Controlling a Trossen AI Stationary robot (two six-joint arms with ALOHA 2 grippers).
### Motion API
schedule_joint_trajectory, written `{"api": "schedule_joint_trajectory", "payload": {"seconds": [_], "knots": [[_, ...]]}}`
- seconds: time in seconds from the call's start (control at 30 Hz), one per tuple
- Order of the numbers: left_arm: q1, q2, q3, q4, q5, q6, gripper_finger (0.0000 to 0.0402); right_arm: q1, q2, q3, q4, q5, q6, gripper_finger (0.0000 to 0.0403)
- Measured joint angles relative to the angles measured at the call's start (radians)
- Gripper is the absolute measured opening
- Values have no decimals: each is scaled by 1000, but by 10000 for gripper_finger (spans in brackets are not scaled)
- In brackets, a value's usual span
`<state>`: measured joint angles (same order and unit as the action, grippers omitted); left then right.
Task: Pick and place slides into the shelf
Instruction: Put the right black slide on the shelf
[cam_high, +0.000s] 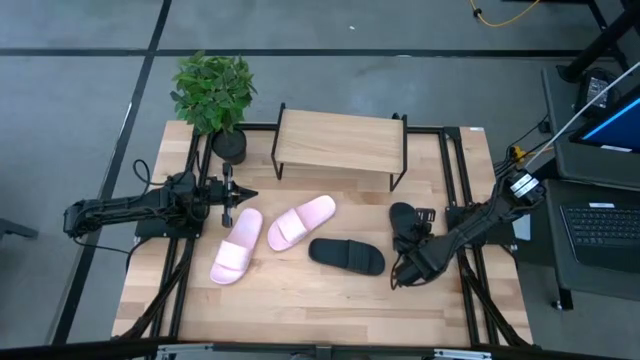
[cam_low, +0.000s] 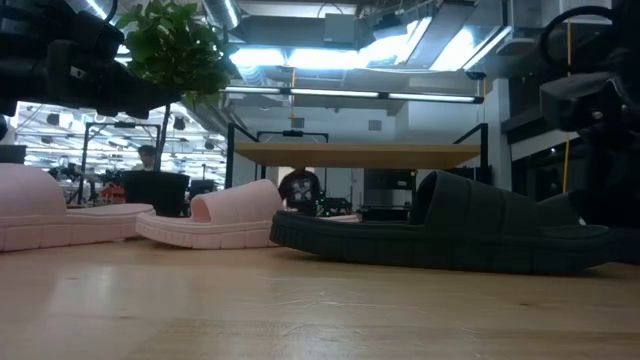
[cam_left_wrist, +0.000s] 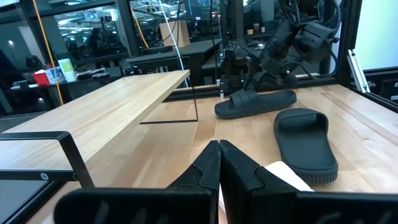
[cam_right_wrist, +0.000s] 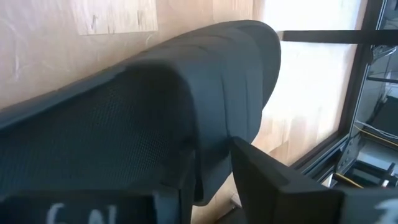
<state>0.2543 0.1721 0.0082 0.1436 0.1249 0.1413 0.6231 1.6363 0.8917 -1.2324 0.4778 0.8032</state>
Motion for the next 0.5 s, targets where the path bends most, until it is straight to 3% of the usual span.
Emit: {"api": "schedule_joint_trajectory", "payload": {"seconds": [0.5], "knots": [[0, 0, 0, 0, 0, 0, 0, -26, -1, 0, -1, 6, 2, 13]]}}
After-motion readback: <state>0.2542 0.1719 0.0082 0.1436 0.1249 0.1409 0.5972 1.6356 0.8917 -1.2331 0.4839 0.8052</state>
